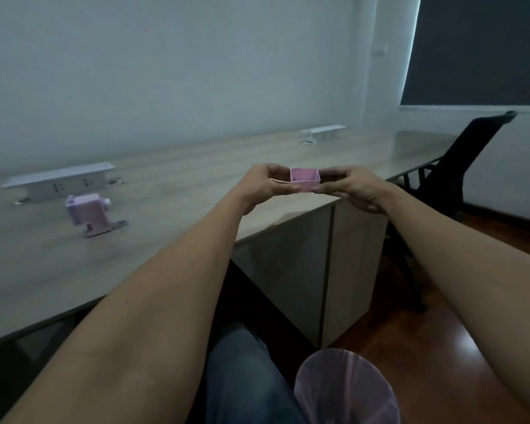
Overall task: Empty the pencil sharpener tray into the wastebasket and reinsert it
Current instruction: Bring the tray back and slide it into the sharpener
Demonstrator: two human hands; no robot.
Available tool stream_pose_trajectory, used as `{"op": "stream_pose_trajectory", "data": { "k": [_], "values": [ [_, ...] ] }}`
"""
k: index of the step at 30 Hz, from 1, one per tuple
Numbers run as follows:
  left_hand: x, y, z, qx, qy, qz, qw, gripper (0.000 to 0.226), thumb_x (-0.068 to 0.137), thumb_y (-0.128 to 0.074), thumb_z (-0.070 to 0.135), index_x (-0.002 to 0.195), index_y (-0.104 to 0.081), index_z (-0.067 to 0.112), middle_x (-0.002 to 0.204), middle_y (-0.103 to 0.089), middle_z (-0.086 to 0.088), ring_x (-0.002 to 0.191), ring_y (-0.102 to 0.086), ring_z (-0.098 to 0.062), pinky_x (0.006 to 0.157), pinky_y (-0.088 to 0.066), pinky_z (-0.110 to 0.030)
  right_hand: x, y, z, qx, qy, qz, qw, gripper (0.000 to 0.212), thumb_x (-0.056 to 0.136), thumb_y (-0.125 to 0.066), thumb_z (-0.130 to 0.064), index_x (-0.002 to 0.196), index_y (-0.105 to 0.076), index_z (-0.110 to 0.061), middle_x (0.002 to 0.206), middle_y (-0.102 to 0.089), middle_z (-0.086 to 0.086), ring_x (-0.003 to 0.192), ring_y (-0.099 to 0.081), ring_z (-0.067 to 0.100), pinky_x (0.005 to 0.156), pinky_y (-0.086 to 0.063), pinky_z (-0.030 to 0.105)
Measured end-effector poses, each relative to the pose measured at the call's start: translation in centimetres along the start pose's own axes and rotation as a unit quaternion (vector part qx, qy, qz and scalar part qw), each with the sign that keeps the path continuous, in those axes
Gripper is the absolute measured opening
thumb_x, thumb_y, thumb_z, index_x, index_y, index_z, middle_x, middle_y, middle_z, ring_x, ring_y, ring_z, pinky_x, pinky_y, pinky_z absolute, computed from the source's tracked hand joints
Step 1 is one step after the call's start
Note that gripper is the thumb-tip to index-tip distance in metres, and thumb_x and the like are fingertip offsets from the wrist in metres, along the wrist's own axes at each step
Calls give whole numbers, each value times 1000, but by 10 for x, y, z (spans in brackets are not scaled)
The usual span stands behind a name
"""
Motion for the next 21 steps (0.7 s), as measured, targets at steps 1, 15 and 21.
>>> {"op": "stream_pose_trajectory", "data": {
  "k": [1, 15, 21],
  "values": [
    [-1, 13, 4, 1, -3, 11, 1000, 46, 81, -82, 6, 125, -68, 0, 120, -74, -16, 106, -72, -22, 98, -55, -31, 6, -9, -9, -1, 8, -11, 1000, 50, 78, -74, 12, 127, -64, 2, 120, -72, 16, 111, -70, 21, 98, -53, 22],
    [-78, 183, 16, 44, 8, 135, 990, 46, 81, -84, 21, 123, -71, 8, 114, -78, -8, 110, -73, -17, 97, -55, -24, 92, -174, -66, 3, 83, -166, 983, 38, 82, -73, 5, 118, -70, -5, 113, -76, 9, 107, -72, 16, 93, -54, 19],
    [-121, 244, 1, 59, 29, 211, 975, 54, 80, -85, 21, 130, -68, 10, 113, -77, -7, 99, -75, -13, 88, -55, -21, 119, -255, -69, 2, 97, -223, 970, 44, 82, -75, 2, 126, -67, 0, 123, -73, 13, 116, -70, 19, 97, -52, 22]
  ]
}}
Point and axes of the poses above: each hand's wrist, its own x-axis towards the middle knuckle, its own y-axis out of the back of the hand, z = x × y, the point moved 2 cm from there along x, towards the middle knuckle
